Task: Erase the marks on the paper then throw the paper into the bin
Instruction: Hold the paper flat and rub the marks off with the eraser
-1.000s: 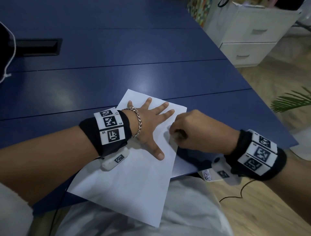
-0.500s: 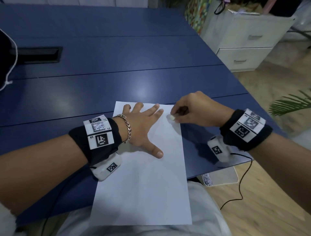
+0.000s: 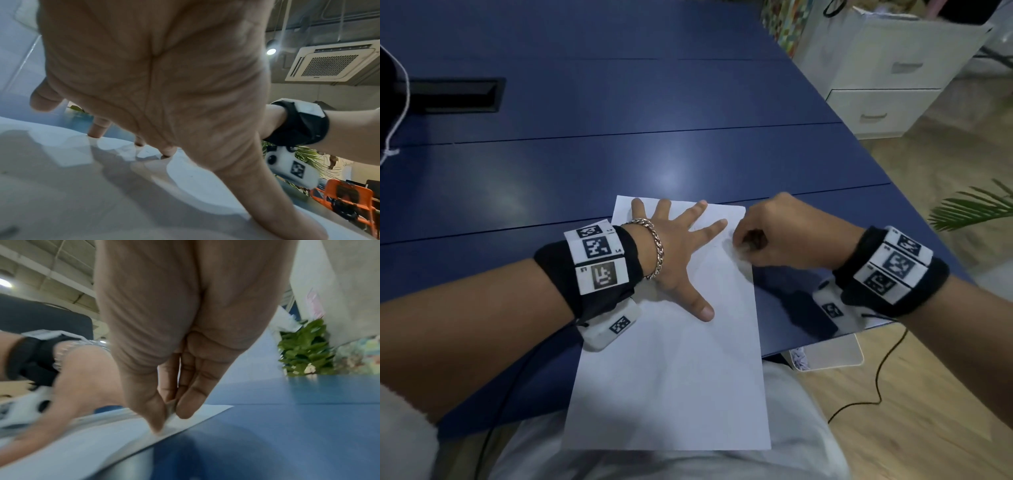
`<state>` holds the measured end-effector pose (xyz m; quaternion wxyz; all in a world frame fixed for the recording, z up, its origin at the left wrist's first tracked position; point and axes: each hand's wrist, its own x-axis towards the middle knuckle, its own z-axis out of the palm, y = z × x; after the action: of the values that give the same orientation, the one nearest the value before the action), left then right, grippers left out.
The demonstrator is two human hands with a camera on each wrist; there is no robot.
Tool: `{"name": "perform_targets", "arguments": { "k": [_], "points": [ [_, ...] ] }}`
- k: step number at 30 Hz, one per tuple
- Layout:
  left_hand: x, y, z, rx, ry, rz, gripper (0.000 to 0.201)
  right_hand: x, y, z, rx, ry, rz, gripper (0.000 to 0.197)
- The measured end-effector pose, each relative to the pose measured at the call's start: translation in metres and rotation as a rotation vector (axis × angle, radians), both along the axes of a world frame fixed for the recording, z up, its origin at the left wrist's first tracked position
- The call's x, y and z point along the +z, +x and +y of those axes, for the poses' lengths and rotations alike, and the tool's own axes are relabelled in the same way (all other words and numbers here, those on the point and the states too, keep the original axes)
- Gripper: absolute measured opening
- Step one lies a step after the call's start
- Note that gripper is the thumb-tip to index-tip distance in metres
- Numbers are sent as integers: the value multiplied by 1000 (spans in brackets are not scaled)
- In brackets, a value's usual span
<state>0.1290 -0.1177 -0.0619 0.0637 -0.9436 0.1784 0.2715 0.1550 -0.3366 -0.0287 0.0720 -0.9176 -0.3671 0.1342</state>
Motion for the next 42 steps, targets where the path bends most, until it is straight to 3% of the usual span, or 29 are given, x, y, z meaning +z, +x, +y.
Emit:
{"name": "perform_targets", "arguments": {
  "k": [2,7,13,17,22,26,31,38,42],
  "points": [
    [1,0,-1,1,13,1,153,-3,0,-1,-28,15,-29,11],
    [1,0,-1,9,28,9,154,-4,-29,9,133,-51,93,11],
    [2,-1,-2,18,34,20,154,-2,-4,2,22,-10,-57,10],
    [3,0,-4,18,48,28,156,-5,-29,8,124,-47,75,10],
    [6,0,-4,22,49,37,156,-1,-5,-4,-8,29,-11,12],
    [4,0,-2,22,25,40,158,-4,-34,2,64,4,75,8],
    [5,-2,13,24,-143,22,163,2,-34,-18,-56,148,14,9],
    [19,13,99,124,-377,50,137,-12,-72,-5,-20,206,133,9],
    [6,-1,112,54,-180,27,128,-18,-62,-5,-28,133,102,8]
  ]
}}
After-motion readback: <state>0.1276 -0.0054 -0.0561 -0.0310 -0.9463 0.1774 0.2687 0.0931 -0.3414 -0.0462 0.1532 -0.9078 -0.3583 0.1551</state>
